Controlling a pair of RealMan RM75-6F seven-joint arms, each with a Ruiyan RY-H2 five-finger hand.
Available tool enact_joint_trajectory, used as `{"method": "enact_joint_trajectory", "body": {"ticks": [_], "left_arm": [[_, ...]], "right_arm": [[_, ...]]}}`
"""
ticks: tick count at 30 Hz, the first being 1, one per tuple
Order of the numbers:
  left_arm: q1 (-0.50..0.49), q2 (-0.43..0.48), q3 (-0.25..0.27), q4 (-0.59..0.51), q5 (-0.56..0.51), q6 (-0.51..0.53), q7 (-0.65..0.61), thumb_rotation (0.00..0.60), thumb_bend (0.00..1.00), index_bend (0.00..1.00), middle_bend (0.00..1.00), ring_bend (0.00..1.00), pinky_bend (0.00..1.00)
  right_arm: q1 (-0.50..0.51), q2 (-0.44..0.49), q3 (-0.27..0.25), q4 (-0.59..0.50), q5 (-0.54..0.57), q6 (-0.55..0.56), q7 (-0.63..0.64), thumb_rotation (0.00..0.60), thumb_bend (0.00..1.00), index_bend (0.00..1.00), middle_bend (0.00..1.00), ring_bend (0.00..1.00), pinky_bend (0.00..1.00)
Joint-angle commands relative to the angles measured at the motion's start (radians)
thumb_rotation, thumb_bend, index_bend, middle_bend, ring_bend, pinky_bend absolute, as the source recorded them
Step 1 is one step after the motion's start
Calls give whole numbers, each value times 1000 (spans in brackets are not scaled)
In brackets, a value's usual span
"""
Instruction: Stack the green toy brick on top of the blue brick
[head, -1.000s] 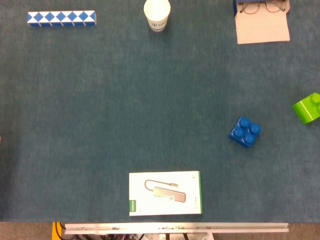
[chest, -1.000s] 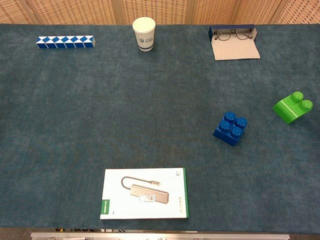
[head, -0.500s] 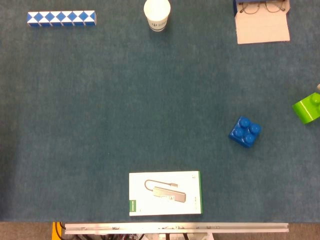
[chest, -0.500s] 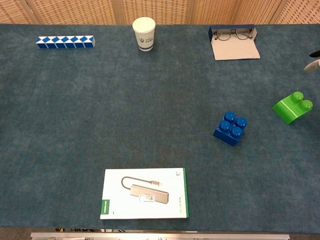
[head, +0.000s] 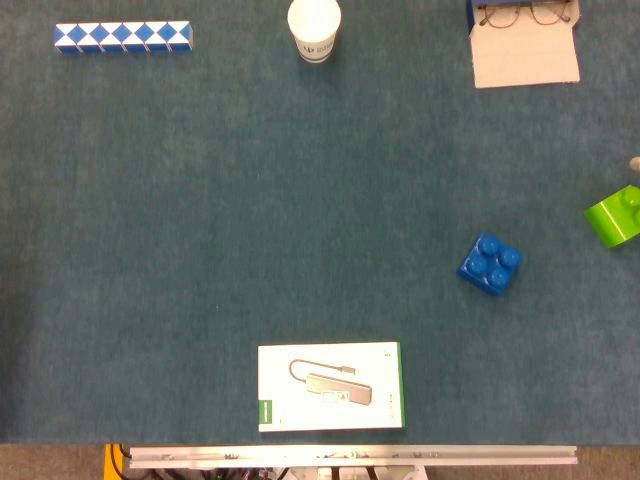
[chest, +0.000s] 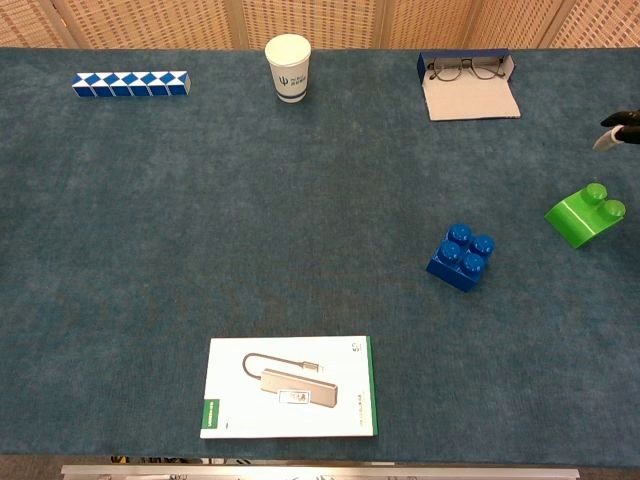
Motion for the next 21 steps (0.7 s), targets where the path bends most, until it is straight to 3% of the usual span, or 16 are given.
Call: {"method": "enact_joint_trajectory", "body": {"ticks": [1,21], "left_arm": [[0,0,1,0,1,0,1,600,76,441,363,262,328],[3,4,2,-9,3,0,-3,600,76,441,363,262,327]], "right_arm": [[19,-29,-8,26,32,-17,-24,600,56,177,29,0,109],[80,-136,-63,130,141,-52,-92,600,58,178,29,0,109]]}}
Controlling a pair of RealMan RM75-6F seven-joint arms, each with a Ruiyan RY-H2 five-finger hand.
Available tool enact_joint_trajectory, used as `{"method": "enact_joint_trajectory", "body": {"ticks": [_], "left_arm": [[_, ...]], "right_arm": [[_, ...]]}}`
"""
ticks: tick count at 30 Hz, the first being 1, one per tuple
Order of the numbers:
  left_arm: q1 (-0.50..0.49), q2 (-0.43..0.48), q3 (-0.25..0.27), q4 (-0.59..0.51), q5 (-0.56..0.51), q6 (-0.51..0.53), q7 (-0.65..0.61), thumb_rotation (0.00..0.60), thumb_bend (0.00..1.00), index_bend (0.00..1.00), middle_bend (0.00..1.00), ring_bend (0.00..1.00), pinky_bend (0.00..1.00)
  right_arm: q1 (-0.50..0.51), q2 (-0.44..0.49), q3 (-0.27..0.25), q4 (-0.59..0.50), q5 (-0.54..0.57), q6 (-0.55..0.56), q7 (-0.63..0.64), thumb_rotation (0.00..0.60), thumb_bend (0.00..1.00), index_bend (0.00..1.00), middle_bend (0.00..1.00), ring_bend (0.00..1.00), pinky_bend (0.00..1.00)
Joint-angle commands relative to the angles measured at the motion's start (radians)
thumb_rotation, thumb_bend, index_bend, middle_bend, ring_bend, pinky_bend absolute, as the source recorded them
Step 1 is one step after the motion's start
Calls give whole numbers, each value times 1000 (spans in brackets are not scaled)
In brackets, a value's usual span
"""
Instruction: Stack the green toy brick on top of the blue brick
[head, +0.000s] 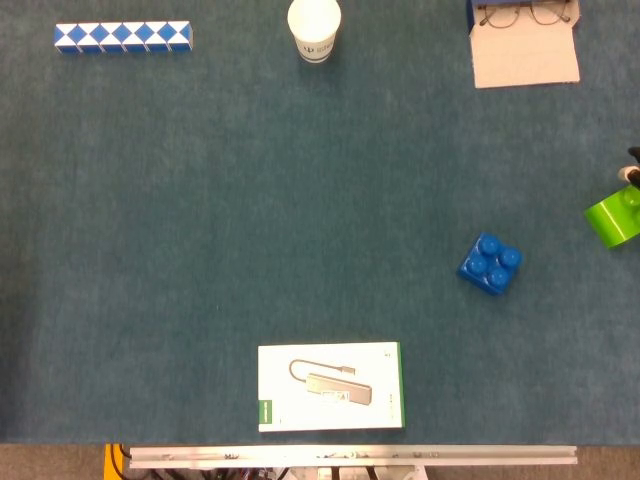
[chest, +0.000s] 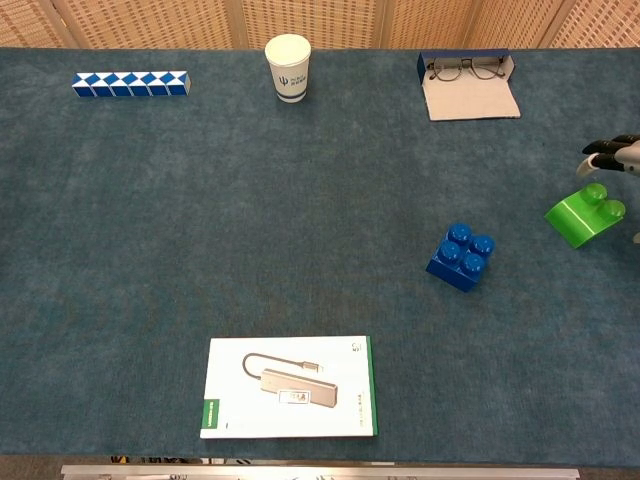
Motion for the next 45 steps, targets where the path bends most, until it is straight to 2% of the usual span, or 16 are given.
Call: {"method": "enact_joint_trajectory", "body": {"ticks": [1,19,30,45], "left_arm": [[0,0,0,0,-1,-1,0,600,76,441,363,262,328],[2,4,-4,0,-13,-6,-12,600,76,441,363,262,329],[4,8,-4,-5,-11,-3,-16,600,76,441,363,262,329],[6,12,-6,-9,-11,1,-20,600,76,441,363,262,330]], "right_arm": [[10,-13,-6,17,13,-7,-6,600,58,178,29,0,109],[66,-83,-30,102,55,-55,4,600,64,180,29,0,109],[75,-91,-44,110,54,-49,13,600,118,271,29,0,109],[86,-110,-63,124,68,-34,3,600,161,321,29,0,109]]}}
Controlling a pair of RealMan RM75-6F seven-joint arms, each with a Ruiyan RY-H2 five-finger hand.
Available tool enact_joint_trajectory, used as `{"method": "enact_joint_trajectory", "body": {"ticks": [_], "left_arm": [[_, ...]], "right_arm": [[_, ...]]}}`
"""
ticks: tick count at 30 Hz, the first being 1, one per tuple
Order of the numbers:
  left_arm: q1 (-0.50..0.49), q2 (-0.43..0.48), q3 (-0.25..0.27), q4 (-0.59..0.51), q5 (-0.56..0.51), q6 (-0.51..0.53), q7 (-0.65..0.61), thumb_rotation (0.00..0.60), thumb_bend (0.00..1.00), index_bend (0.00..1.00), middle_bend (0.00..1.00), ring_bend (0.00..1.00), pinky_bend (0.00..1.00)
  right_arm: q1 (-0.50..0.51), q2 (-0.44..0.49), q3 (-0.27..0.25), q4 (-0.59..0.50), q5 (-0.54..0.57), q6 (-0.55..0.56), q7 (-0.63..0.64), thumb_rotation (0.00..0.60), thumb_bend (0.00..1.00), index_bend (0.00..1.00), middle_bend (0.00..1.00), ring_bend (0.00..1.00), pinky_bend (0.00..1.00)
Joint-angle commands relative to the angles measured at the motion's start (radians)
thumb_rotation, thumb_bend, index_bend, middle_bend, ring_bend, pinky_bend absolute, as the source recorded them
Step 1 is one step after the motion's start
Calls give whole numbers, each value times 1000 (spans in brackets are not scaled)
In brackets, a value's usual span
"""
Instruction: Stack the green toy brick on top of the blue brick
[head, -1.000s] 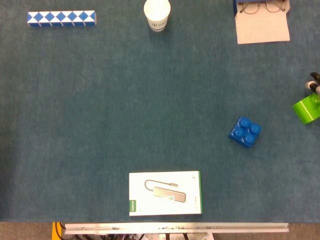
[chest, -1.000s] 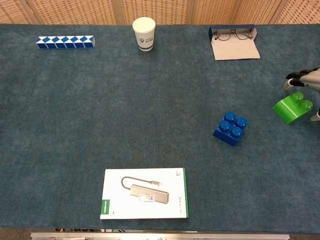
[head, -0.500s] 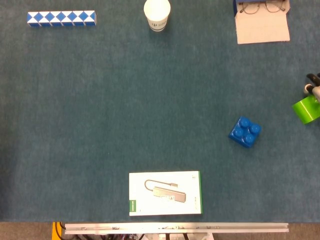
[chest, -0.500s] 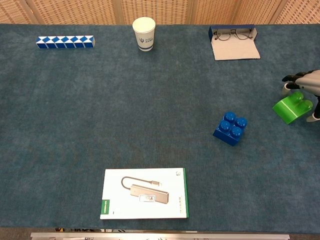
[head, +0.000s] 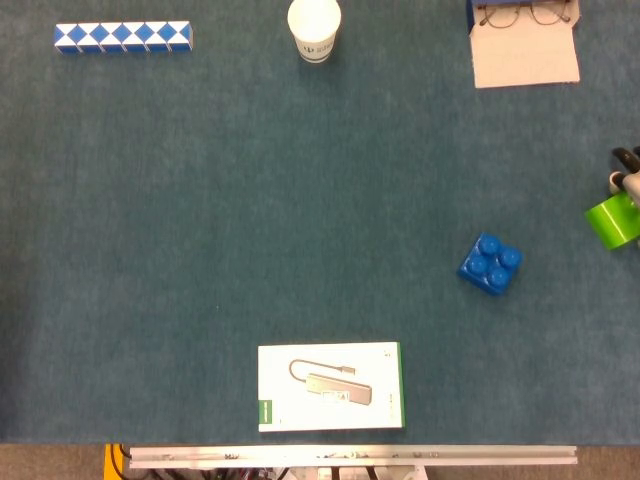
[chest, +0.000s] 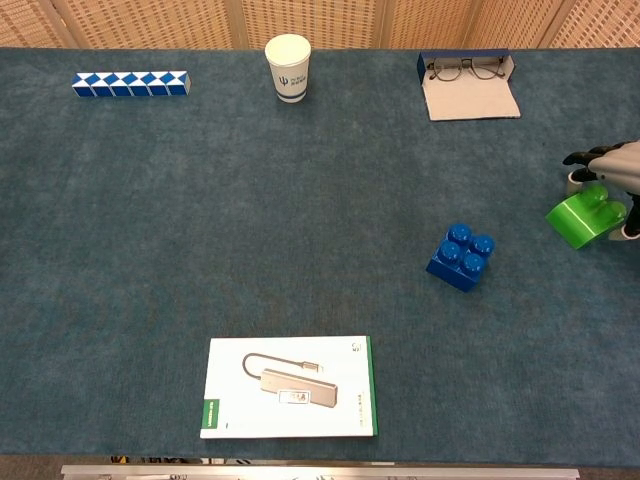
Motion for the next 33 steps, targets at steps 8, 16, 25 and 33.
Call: {"method": "enact_joint_trajectory", "body": {"ticks": [8,16,25,33], "left_arm": [[1,2,0,-3,1,2,0,600,76,442,363,263,330],[2,3,-1,-5,2,4,2,600,76,441,363,263,330],[4,8,-2,-4,3,10,3,600,76,441,363,263,330],[6,11,-7,2,-10,8,-1,600,76,441,363,263,331]], "right_arm": [[0,-10,-8,5,1,16,-5,600,178,367,33,0,109],[-1,6,-7,-22,-4,30,5,600,181,380,35,0,109],[7,101,26,-166,-68,70,54,600,181,389,40,0,109],[29,155,63,-263,-169,85,97,600,181,395,45,0,109]]}}
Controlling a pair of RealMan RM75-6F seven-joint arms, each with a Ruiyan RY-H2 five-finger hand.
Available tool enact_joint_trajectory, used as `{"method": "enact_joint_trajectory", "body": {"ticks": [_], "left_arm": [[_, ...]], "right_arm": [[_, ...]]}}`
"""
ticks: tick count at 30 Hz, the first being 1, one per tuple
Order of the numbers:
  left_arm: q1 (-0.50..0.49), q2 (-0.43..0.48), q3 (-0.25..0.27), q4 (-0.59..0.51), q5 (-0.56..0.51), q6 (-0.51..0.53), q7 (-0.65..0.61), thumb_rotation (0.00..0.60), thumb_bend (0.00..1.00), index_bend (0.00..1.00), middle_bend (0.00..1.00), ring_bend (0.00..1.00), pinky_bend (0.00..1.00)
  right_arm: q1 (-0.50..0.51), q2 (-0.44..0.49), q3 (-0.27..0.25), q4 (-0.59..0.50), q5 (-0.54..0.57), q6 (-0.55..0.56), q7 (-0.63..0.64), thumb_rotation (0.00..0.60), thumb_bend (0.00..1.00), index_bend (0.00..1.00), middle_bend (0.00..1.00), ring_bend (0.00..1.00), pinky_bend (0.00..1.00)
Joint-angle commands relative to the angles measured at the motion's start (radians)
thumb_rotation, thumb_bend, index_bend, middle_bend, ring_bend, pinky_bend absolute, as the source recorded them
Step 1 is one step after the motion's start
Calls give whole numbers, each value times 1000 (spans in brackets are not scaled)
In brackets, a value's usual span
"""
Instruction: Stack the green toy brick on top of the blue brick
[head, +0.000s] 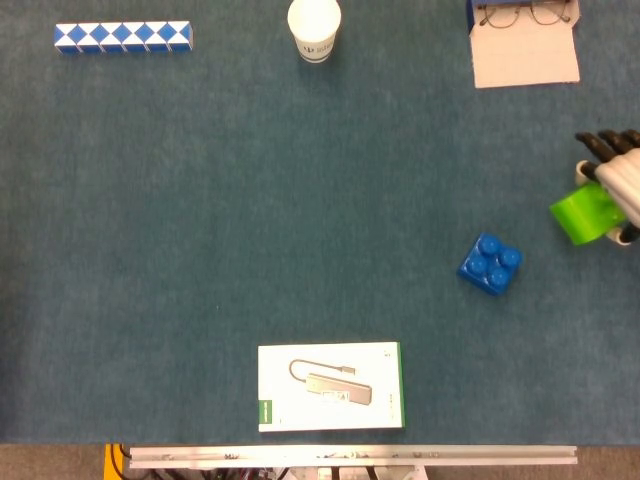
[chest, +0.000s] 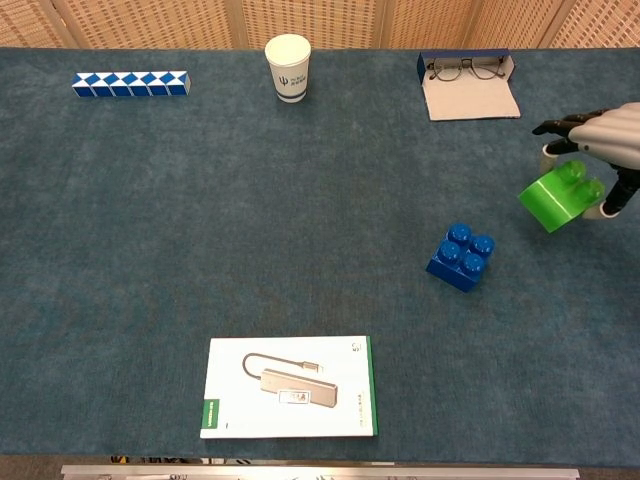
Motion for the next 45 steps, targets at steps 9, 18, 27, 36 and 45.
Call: {"method": "enact_joint_trajectory", "body": {"ticks": [9,18,27,36,45], "left_arm": [[-4,-4,-15,28,-45,-24,-13,600,76,441,363,263,331],[-14,-14,-32,62,-85,-51,-26,600,76,443,363,263,332],[-14,-10,-41,71,-106,-61,-42,600,76,443,363,263,333],[-9,-2,-41,66,-101,-53,-53,600,76,443,363,263,333],[-5,4,-40,59,-94,-45,-61,600,76,443,363,263,333]], "right_arm": [[60,9,47,-30,-148,-47,91,600,181,399,51,0,109],[103,-4,59,7,-291,-105,253,600,181,408,59,0,109],[158,3,60,-2,-326,-177,272,600,181,408,60,0,109],[193,10,50,-54,-291,-225,188,600,181,408,60,0,109],[200,15,29,-101,-246,-227,98,600,181,410,60,0,109]]}}
